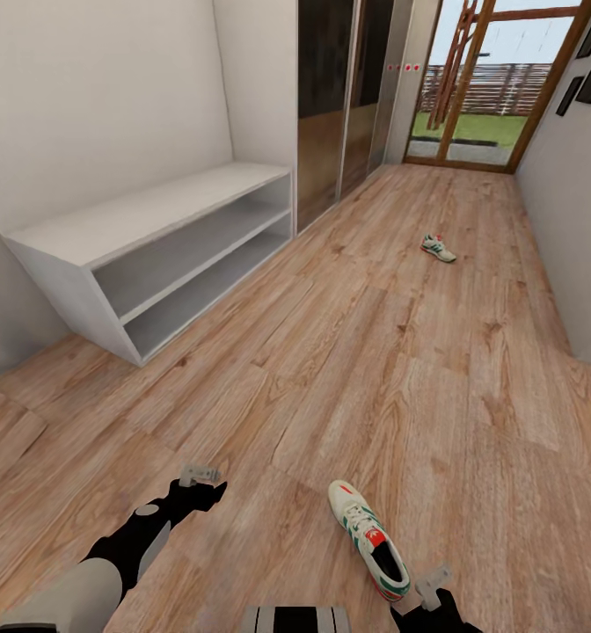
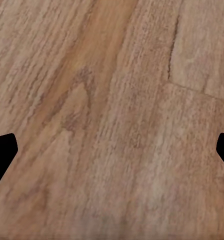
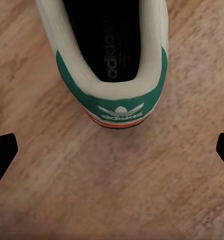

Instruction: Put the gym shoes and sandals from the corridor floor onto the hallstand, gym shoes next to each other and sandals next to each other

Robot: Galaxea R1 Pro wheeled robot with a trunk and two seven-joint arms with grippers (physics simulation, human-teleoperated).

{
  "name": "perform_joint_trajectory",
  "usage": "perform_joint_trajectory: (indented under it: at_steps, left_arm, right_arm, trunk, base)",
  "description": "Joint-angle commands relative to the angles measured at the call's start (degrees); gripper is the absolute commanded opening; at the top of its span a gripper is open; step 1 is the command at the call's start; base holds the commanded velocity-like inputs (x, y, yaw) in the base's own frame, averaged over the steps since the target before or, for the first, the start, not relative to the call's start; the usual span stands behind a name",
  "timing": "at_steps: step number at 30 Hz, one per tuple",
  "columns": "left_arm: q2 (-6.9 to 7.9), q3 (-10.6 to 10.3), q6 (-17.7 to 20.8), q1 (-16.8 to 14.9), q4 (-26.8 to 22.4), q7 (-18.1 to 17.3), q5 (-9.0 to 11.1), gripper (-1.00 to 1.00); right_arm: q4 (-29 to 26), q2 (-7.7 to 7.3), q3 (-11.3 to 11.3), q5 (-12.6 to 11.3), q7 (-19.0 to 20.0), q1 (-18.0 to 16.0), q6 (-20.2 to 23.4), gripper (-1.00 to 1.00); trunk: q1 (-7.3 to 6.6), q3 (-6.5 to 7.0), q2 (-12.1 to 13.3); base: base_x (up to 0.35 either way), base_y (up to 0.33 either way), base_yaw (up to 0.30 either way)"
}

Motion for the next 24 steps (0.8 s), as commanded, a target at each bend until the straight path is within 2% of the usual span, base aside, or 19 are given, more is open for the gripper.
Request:
perform_joint_trajectory:
  at_steps: [1,24]
  left_arm:
    - [0.01,0.0,-0.3,0.0,0.0,-0.1,-0.3,1.0]
    - [0.03,0.0,-0.3,0.0,0.1,-0.1,-0.3,1.0]
  right_arm:
    - [0.0,0.02,-0.4,0.4,0.4,0.0,-0.2,1.0]
    - [0.0,0.03,-0.6,0.3,-0.4,0.0,-2.0,1.0]
  trunk:
    - [-0.01,-0.04,0.0]
    - [-0.01,-0.04,0.0]
  base:
    - [0.0,0.0,0.0]
    - [0.0,0.0,0.0]
